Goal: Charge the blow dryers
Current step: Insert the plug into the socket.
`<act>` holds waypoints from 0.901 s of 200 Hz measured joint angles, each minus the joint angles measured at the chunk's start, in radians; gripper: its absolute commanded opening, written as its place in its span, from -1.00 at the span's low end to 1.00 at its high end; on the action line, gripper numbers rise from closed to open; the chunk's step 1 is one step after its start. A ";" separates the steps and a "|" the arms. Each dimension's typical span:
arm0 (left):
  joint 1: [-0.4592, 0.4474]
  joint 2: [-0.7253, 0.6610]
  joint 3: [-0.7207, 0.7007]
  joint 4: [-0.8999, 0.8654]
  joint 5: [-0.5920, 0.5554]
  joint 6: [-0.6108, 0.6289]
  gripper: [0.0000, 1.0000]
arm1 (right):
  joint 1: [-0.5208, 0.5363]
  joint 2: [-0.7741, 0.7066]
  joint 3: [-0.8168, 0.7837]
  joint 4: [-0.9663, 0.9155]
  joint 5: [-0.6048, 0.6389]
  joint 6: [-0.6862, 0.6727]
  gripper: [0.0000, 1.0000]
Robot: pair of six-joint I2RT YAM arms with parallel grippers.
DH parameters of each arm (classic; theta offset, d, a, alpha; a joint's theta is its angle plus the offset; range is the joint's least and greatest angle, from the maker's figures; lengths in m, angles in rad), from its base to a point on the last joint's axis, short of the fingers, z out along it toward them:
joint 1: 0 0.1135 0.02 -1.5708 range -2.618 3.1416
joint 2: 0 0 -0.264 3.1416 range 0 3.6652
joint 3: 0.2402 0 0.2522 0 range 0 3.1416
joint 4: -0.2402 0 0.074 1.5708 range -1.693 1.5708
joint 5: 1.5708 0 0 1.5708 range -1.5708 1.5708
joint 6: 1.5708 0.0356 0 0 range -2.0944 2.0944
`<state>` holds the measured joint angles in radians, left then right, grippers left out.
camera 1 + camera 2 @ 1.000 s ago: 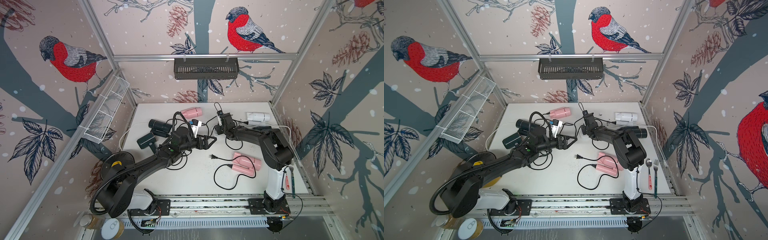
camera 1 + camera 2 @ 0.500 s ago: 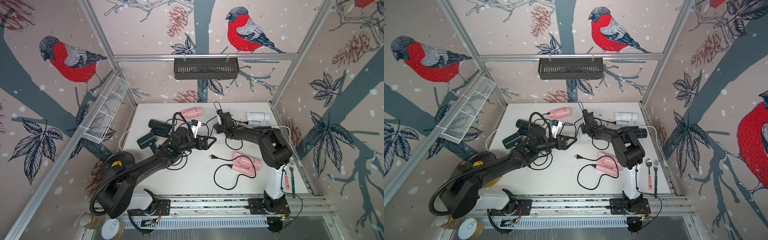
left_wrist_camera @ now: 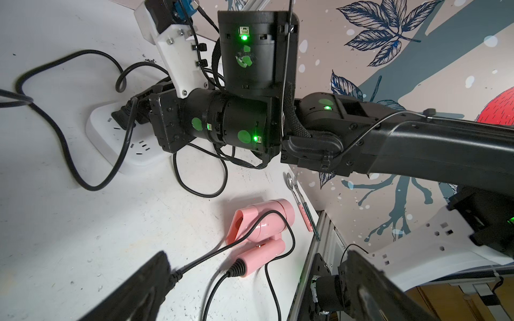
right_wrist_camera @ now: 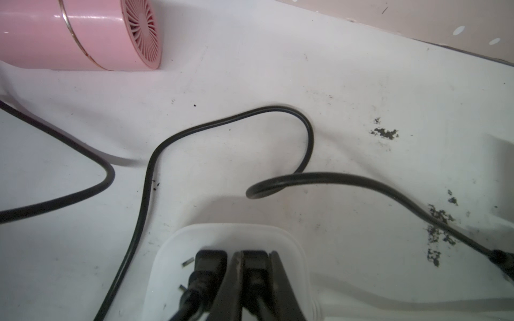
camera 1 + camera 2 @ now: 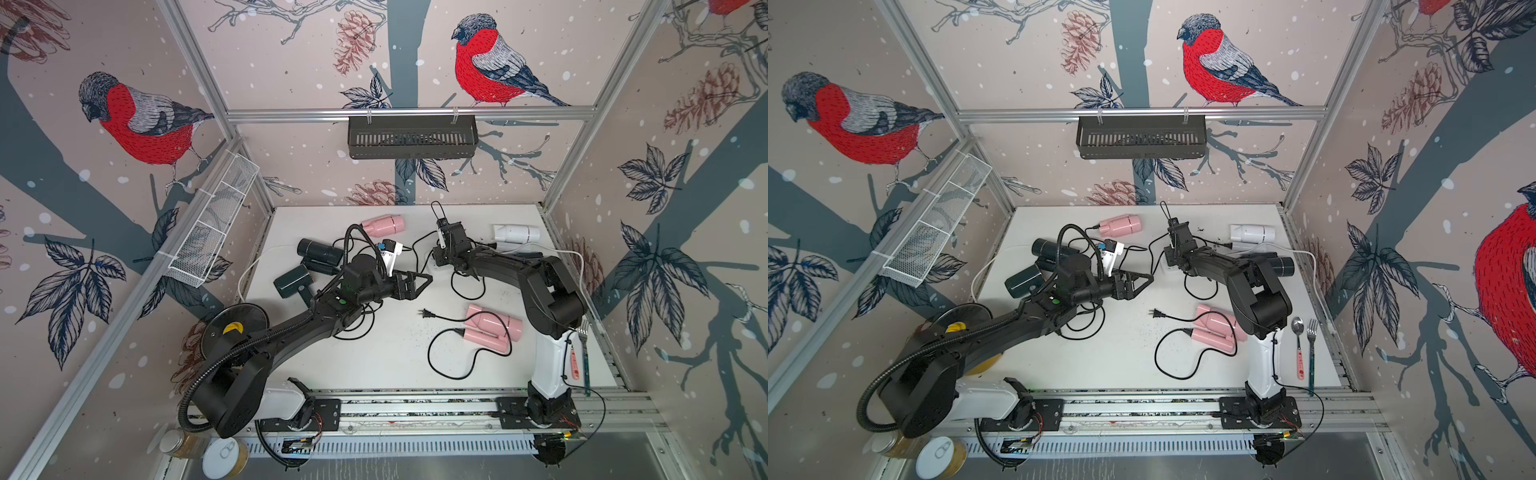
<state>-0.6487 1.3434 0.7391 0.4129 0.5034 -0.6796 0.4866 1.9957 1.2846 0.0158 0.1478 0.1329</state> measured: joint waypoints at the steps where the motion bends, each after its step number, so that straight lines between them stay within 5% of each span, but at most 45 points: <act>1: 0.000 0.000 0.000 0.000 0.000 0.000 0.95 | 0.000 0.000 0.001 -0.002 -0.002 0.000 -0.78; 91: 0.003 -0.013 -0.016 -0.007 -0.007 0.007 0.94 | -0.003 -0.078 0.012 -0.117 -0.050 0.040 -0.20; 180: 0.003 -0.082 -0.071 -0.082 -0.004 0.079 0.80 | -0.032 -0.464 -0.325 -0.067 -0.290 0.103 0.00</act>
<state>-0.6453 1.2610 0.6678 0.3313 0.4992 -0.6010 0.4545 1.5314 0.9596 -0.0509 -0.1417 0.2356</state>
